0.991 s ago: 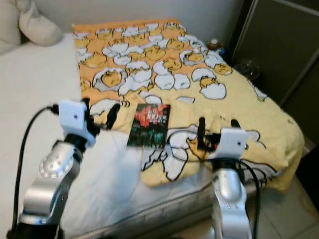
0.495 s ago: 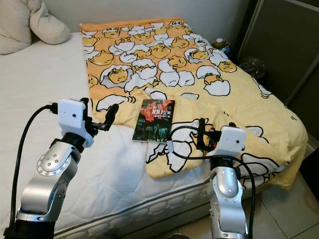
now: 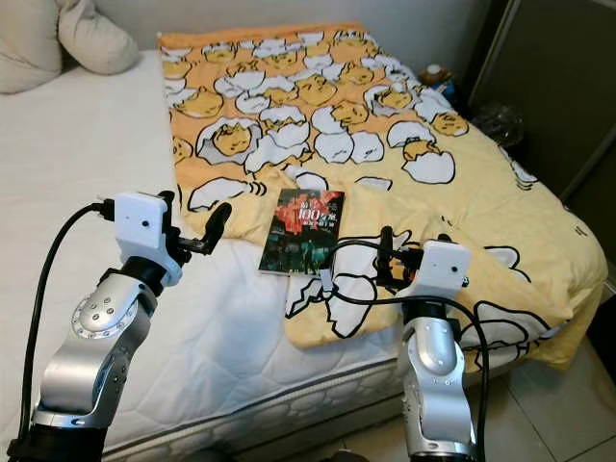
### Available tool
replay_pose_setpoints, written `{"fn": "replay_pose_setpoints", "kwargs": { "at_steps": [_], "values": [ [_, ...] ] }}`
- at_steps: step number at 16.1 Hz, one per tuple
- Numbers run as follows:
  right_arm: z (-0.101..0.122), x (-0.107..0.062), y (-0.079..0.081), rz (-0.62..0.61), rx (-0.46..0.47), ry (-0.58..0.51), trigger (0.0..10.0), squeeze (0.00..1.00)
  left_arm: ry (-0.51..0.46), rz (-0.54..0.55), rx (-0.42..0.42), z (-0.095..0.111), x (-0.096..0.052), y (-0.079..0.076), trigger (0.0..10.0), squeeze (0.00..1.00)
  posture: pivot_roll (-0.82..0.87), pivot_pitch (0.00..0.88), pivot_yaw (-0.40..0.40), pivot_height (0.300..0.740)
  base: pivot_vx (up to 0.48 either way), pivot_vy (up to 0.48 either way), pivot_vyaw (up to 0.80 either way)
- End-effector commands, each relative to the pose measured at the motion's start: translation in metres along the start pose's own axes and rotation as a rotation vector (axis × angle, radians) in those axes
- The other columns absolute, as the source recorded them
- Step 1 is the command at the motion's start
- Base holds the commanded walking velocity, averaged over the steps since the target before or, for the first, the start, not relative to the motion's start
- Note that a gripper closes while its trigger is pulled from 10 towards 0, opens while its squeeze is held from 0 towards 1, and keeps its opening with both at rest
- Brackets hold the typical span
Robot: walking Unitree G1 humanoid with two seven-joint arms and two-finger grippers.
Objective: Clean up the room
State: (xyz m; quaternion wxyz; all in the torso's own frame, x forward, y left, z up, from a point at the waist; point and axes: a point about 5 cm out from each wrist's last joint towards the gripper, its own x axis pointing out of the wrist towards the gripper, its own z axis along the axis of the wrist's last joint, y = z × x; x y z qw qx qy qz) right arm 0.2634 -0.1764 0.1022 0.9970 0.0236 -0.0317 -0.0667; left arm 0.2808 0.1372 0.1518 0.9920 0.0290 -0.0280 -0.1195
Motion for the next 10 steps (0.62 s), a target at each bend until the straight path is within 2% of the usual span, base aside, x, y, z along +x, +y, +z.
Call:
{"fn": "replay_pose_setpoints", "kwargs": {
  "at_steps": [1,5,6,7,10],
  "values": [
    [0.002,0.003,0.0,0.001,0.015,-0.012,10.0,0.0,0.017,0.001,-0.006,-0.002,0.001,0.001,10.0,0.0,0.02,0.0,0.024,0.719,0.0,0.0,0.0],
    [0.001,0.015,0.001,0.02,0.041,-0.003,10.0,0.0,0.073,0.035,-0.019,-0.008,0.012,0.017,10.0,0.0,0.03,0.0,0.036,0.719,0.0,0.0,0.0],
    [0.0,0.016,0.004,0.034,0.047,-0.002,10.0,0.0,0.069,0.027,-0.013,-0.006,0.007,0.018,10.0,0.0,0.04,0.0,0.05,0.719,0.0,0.0,0.0],
    [-0.007,0.022,0.003,0.029,0.104,0.034,10.0,0.0,0.065,0.008,-0.003,-0.003,-0.001,0.017,10.0,0.0,0.06,0.006,0.061,0.719,0.0,0.0,0.0],
    [-0.026,0.034,0.001,0.023,0.234,0.132,10.0,0.0,0.035,-0.059,0.038,0.007,-0.01,0.014,10.0,0.0,0.12,0.036,0.073,0.719,0.0,0.0,0.0]
  ]
}}
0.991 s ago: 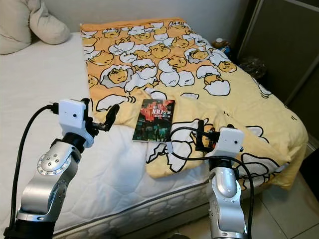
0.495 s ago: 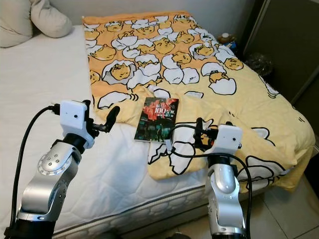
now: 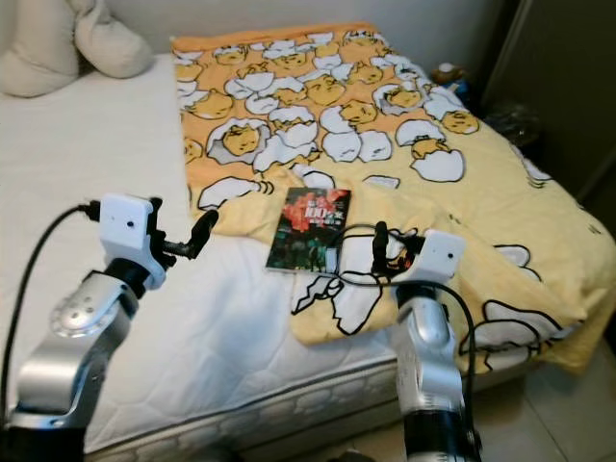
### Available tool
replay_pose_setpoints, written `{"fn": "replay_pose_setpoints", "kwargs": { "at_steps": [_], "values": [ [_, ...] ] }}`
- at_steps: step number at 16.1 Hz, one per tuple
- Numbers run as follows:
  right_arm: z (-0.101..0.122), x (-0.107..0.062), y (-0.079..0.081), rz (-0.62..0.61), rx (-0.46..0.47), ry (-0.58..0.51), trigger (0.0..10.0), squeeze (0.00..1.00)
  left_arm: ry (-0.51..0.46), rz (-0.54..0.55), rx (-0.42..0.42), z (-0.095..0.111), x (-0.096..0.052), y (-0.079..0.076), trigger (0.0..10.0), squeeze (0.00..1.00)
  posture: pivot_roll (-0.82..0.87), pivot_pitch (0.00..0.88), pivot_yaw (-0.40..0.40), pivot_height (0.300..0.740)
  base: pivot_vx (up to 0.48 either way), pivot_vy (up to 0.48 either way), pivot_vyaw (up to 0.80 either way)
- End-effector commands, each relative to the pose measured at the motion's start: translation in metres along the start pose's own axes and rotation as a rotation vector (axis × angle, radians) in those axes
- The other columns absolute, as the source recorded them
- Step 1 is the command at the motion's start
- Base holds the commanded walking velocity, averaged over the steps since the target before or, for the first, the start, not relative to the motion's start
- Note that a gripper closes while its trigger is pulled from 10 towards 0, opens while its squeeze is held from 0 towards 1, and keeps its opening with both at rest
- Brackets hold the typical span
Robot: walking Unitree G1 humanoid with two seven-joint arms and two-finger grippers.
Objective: Clean up the room
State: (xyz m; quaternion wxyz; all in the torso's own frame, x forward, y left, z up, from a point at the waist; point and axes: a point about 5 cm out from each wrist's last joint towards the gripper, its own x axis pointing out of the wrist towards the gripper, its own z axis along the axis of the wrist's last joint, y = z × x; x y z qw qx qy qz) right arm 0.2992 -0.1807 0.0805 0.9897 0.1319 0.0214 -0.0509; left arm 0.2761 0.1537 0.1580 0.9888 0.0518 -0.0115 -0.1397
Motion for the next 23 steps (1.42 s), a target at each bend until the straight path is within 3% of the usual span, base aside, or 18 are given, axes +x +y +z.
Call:
{"fn": "replay_pose_setpoints", "kwargs": {
  "at_steps": [1,6,9,11,18,23],
  "values": [
    [-0.009,0.006,0.0,0.01,0.057,0.046,10.0,0.0,-0.011,-0.038,0.024,0.007,-0.004,0.0,10.0,0.0,0.14,0.046,0.076,0.719,0.0,0.0,0.0],
    [-0.014,0.033,0.02,0.106,0.113,0.113,10.0,0.0,0.016,-0.03,0.049,0.015,-0.027,0.007,10.0,0.0,0.23,0.105,0.078,0.719,0.0,0.0,0.0],
    [-0.021,0.042,0.042,0.152,0.164,0.171,10.0,0.0,0.044,-0.014,0.04,0.016,-0.043,0.004,10.0,0.0,0.27,0.147,0.057,0.719,0.0,0.0,0.0],
    [-0.025,0.043,0.047,0.148,0.17,0.192,10.0,0.0,0.054,-0.001,0.038,0.016,-0.046,0.005,10.0,0.0,0.29,0.156,0.05,0.719,0.0,0.0,0.0],
    [-0.023,0.045,0.044,0.084,0.083,0.155,10.0,0.0,0.084,0.024,0.033,0.018,-0.054,0.006,10.0,0.0,0.3,0.17,0.046,0.719,0.0,0.0,0.0],
    [-0.038,0.04,0.037,0.047,0.194,0.254,10.0,0.0,0.121,-0.067,-0.003,0.013,-0.053,-0.008,10.0,0.0,0.29,0.168,0.055,0.719,0.0,0.0,0.0]
  ]
}}
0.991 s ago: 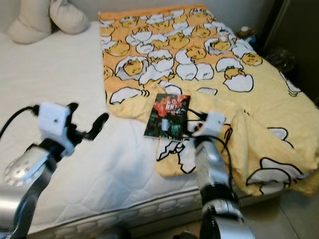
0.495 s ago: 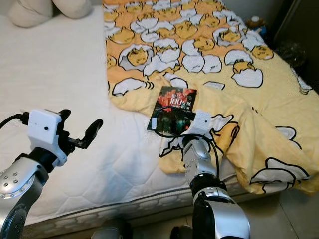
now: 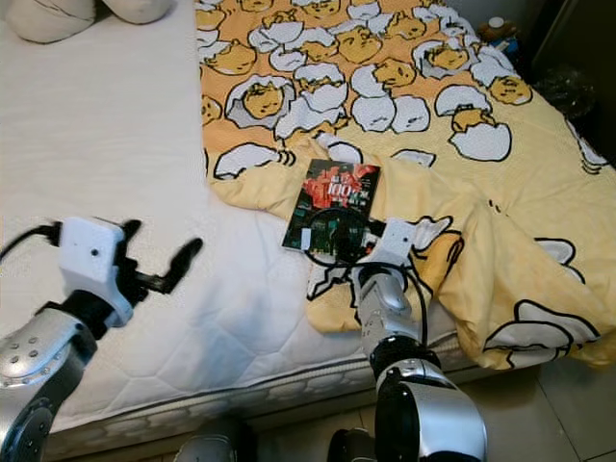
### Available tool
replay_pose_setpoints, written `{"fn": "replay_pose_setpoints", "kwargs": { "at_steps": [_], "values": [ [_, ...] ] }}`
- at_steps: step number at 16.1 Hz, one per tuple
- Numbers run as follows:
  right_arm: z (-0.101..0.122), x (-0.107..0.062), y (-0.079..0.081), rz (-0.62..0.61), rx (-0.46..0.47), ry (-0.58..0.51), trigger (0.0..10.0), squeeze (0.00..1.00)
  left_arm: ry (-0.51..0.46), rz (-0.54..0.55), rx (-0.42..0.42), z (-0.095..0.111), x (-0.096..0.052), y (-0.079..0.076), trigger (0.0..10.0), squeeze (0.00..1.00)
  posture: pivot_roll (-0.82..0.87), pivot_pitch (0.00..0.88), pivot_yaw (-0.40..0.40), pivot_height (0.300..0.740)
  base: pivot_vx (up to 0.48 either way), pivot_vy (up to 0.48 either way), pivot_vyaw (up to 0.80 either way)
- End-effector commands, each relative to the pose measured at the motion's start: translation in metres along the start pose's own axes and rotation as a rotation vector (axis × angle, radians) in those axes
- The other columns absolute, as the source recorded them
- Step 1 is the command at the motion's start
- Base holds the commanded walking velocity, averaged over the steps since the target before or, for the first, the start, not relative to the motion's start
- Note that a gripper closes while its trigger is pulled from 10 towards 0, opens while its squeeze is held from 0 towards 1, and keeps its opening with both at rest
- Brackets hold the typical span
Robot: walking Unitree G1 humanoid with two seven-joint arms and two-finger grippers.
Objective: Clean up the room
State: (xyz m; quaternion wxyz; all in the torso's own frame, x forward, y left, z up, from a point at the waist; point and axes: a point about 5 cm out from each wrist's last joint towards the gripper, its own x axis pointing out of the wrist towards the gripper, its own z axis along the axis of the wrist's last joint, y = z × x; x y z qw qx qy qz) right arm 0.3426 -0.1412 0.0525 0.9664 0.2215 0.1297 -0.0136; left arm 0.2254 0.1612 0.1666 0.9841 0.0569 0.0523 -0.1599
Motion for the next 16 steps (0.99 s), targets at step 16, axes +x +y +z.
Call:
{"fn": "replay_pose_setpoints", "kwargs": {
  "at_steps": [16],
  "values": [
    [-0.016,0.005,0.052,0.226,0.167,0.175,10.0,0.0,0.032,-0.158,-0.046,-0.004,-0.011,-0.023,10.0,0.0,0.31,0.181,0.033,0.719,0.0,0.0,0.0]
  ]
}}
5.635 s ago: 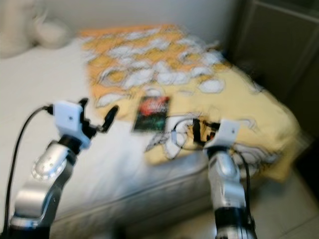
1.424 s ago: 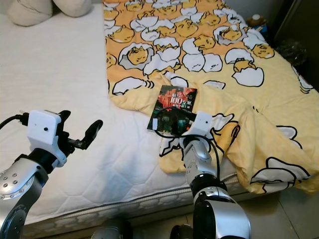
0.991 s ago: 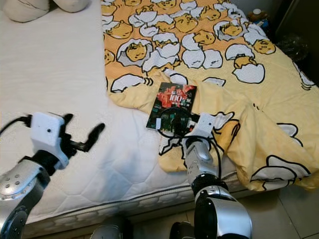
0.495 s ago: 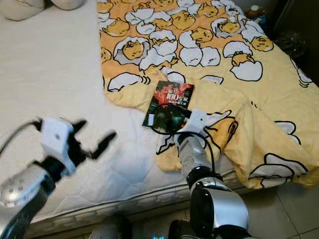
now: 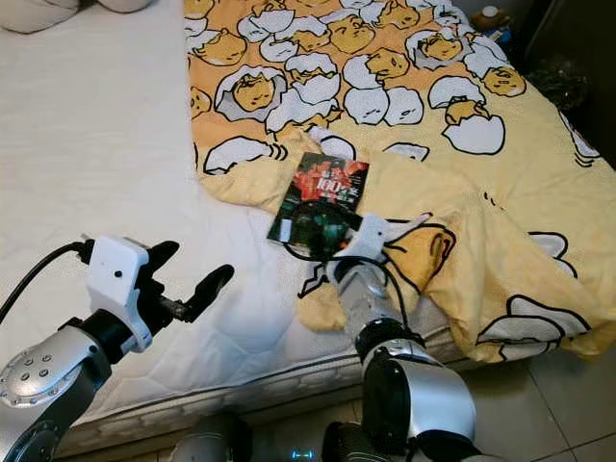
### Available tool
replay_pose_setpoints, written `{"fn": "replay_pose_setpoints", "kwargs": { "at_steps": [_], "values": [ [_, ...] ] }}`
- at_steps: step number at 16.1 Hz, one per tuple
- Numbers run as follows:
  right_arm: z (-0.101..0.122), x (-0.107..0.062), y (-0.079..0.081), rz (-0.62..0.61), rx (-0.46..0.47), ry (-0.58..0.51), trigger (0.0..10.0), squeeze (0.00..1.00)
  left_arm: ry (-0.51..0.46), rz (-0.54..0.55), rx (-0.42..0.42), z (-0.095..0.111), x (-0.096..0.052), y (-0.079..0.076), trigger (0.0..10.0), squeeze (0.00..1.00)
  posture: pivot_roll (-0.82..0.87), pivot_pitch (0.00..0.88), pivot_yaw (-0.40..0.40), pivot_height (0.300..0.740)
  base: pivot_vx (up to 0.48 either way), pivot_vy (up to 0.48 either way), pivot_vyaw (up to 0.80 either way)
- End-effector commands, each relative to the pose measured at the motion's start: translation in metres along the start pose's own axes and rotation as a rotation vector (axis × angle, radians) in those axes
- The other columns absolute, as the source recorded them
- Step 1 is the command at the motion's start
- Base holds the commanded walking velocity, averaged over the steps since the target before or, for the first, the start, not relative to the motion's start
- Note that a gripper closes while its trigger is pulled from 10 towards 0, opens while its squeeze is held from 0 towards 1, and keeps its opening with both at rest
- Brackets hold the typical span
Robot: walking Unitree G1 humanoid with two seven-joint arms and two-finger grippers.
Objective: Clean up the room
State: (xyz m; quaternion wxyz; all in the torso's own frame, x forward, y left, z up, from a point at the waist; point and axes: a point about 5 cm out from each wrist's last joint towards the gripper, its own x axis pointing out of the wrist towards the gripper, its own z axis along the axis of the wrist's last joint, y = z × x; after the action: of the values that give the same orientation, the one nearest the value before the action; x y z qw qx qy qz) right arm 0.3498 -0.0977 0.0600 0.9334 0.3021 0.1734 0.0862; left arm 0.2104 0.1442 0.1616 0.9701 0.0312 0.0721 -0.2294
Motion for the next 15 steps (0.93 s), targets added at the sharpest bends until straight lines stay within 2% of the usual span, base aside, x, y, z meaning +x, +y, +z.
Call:
{"fn": "replay_pose_setpoints", "kwargs": {
  "at_steps": [1,4,9,13,14,15],
  "values": [
    [-0.009,0.002,0.012,0.049,0.028,0.044,10.0,0.0,0.009,-0.012,0.002,0.0,-0.003,-0.002,10.0,0.0,0.31,0.18,0.035,0.719,0.0,0.0,0.0],
    [-0.022,0.003,0.031,0.144,0.024,0.095,10.0,0.0,0.012,-0.022,0.002,0.0,-0.001,-0.004,10.0,0.0,0.31,0.18,0.035,0.719,0.0,0.0,0.0],
    [-0.035,0.002,0.045,0.222,-0.002,0.127,10.0,0.0,0.015,-0.027,0.001,-0.001,0.0,-0.005,10.0,0.0,0.3,0.174,0.032,0.719,0.0,0.0,0.0],
    [-0.038,0.001,0.041,0.18,-0.033,0.138,10.0,0.0,0.014,-0.035,0.002,-0.001,0.002,-0.006,10.0,0.0,0.3,0.17,0.034,0.719,0.0,0.0,0.0],
    [-0.036,0.002,0.039,0.158,-0.032,0.124,0.0,0.0,0.015,-0.037,0.004,-0.002,0.002,-0.006,10.0,0.0,0.3,0.168,0.033,0.719,0.0,0.0,0.0],
    [-0.036,0.002,0.038,0.143,-0.035,0.122,0.0,0.0,0.015,-0.037,0.005,-0.002,0.002,-0.006,10.0,0.0,0.3,0.167,0.033,0.723,0.0,0.0,0.0]
  ]
}}
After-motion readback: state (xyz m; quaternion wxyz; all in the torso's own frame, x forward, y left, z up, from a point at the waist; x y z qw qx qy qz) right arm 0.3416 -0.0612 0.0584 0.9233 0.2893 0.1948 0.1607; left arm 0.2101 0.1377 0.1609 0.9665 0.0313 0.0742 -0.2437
